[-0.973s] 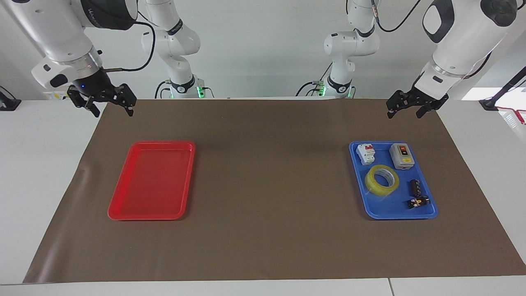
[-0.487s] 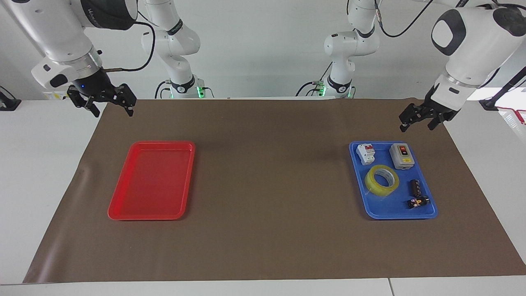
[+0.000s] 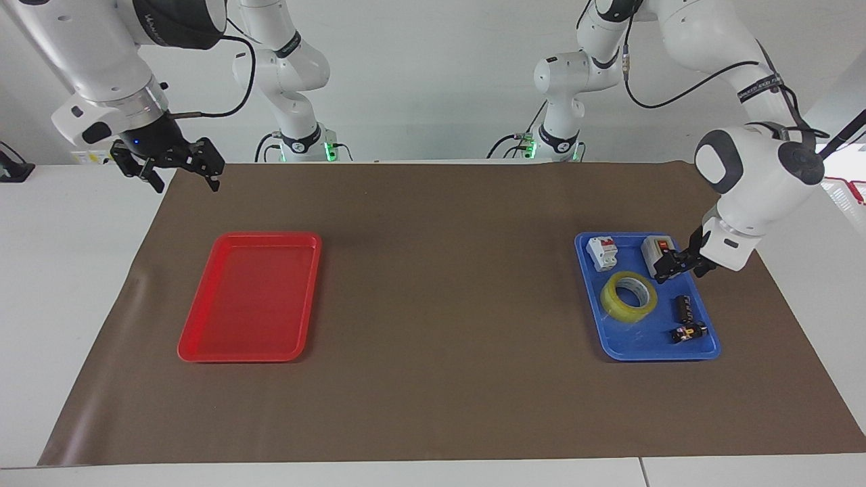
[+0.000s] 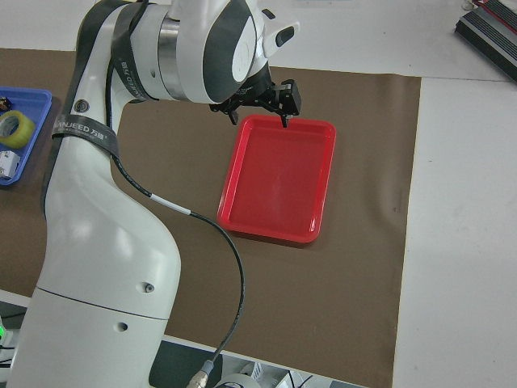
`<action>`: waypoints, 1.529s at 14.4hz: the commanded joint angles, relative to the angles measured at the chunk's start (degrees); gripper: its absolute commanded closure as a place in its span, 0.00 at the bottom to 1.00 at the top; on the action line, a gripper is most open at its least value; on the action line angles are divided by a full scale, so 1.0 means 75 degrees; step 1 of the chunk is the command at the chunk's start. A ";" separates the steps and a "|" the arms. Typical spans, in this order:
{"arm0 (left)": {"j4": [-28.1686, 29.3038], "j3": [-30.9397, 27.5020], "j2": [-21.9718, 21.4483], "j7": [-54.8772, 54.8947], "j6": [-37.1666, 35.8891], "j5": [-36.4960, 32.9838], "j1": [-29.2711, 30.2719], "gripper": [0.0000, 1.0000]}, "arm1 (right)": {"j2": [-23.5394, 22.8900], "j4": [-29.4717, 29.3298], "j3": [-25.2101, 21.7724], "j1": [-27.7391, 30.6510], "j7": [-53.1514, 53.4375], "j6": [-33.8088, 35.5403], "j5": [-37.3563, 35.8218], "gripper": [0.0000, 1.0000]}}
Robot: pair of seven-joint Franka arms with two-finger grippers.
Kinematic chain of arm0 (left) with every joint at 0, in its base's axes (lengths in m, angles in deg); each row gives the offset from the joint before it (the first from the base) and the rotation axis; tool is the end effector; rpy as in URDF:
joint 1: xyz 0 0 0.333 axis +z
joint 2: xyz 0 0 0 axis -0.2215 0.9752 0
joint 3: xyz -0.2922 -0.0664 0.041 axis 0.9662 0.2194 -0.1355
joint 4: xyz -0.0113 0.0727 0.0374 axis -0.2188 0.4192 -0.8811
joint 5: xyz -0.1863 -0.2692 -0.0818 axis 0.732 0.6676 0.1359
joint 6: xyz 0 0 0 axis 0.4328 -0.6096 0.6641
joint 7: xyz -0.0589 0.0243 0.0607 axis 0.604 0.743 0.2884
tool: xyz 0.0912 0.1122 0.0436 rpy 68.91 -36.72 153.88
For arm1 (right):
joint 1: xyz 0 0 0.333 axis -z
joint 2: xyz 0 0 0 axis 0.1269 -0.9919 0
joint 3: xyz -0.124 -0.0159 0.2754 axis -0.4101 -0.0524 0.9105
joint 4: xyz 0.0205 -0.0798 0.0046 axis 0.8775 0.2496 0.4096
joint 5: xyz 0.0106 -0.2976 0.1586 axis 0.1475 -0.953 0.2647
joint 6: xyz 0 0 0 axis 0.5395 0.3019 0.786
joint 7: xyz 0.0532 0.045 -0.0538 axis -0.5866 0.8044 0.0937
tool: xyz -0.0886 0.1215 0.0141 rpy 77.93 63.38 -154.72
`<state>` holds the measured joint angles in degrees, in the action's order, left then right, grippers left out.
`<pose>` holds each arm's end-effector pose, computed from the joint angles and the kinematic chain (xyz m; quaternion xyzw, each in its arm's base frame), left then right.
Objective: Place and move tape with both arms
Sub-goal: 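Reach the left gripper into the blue tray and grasp the yellow tape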
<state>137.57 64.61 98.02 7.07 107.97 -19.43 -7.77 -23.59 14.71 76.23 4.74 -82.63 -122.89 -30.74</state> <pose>0.5740 0.0311 0.3586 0.9992 0.0374 0.0019 0.0139 0.4885 -0.0328 0.5623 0.9998 0.0087 -0.0159 0.0094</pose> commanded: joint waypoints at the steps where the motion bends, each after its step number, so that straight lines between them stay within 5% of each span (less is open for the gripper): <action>1: 0.0716 0.0015 -0.0127 -0.0022 0.0777 -0.0146 0.0068 0.07 | 0.0088 0.0132 0.0031 0.0071 0.0115 -0.0134 -0.0029 0.00; 8: 0.1185 0.0015 0.0014 -0.0069 0.0872 -0.0146 -0.0037 0.25 | 0.0088 0.0144 0.0031 0.0071 0.0115 -0.0134 -0.0029 0.00; 10: 0.1198 0.0015 0.0084 -0.0092 0.0931 -0.0146 -0.0037 0.48 | 0.0088 0.0144 0.0031 0.0071 0.0115 -0.0134 -0.0029 0.00; 13: 0.1105 0.0027 0.0143 -0.0326 0.0908 -0.0146 -0.0061 1.00 | 0.0088 0.0144 0.0031 0.0070 0.0115 -0.0134 -0.0029 0.00; 15: 0.0639 0.0027 0.0259 -0.0385 0.0443 -0.0146 -0.0201 1.00 | 0.0088 0.0144 0.0031 0.0070 0.0115 -0.0134 -0.0029 0.00; 19: -0.1880 0.0027 0.0728 -0.1692 -0.2428 -0.0111 -0.1007 1.00 | 0.0088 0.0144 0.0031 0.0059 0.0115 -0.0134 -0.0029 0.00; 22: -0.2236 0.0027 0.0857 -0.3940 -0.2527 -0.0053 -0.2470 1.00 | 0.0088 0.0144 0.0031 0.0059 0.0115 -0.0134 -0.0029 0.00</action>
<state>124.48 65.52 101.63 -12.41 90.51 -19.41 -19.07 -23.59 14.72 76.22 4.74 -82.63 -122.89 -30.74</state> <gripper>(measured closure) 0.784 0.000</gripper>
